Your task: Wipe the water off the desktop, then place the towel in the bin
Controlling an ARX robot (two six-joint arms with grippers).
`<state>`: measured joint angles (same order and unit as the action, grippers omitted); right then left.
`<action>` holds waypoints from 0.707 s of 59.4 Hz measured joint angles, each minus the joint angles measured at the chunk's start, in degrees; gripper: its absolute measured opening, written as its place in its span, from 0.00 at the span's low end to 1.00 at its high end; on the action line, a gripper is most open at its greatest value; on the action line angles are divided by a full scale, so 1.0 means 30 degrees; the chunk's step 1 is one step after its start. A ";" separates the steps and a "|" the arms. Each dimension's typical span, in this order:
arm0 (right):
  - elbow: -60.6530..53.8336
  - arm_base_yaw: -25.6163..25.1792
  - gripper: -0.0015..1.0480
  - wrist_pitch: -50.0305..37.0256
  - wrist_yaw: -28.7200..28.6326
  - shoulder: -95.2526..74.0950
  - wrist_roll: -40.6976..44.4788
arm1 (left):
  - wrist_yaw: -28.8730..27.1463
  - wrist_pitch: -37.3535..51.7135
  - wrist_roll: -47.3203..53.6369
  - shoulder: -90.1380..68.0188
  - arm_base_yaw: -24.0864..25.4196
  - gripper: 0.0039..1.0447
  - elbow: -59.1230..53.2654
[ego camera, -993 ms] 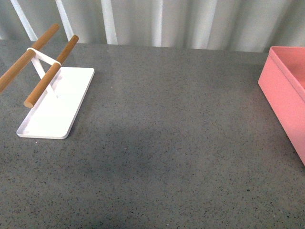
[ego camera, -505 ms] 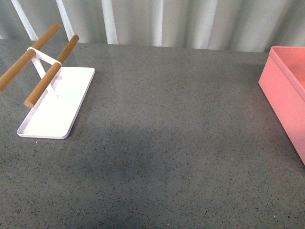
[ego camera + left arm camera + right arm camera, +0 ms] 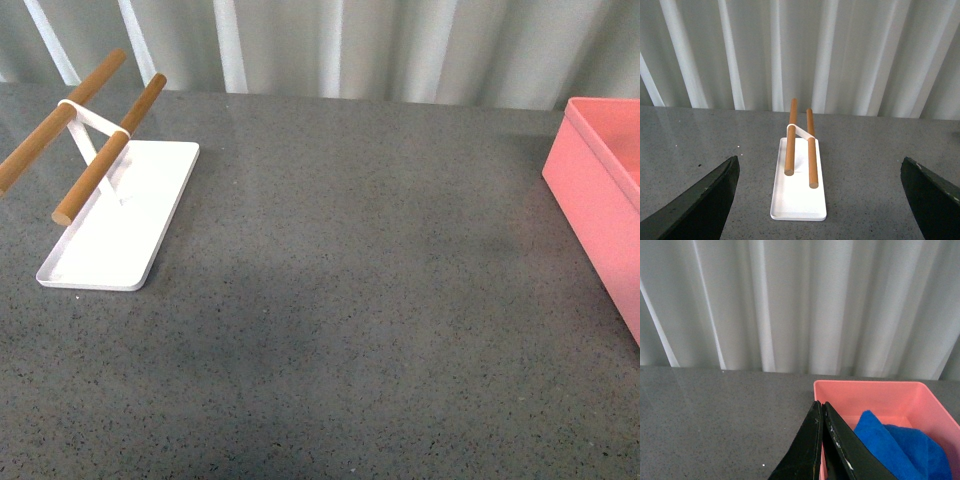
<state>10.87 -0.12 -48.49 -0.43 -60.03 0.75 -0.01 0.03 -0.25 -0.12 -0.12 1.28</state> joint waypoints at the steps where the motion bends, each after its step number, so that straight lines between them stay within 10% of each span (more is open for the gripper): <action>1: -0.0080 0.0000 0.03 0.0036 0.0007 0.0124 0.0000 | 0.0000 0.0000 0.0000 0.0000 0.0000 0.94 0.0000; 42: -0.3162 0.0007 0.03 0.5282 0.0117 0.8932 -0.0051 | 0.0000 0.0000 0.0000 0.0007 0.0000 0.94 0.0000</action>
<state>1.39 -0.10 -32.64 -0.08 -33.23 0.60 -0.01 0.03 -0.25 -0.10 -0.12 1.28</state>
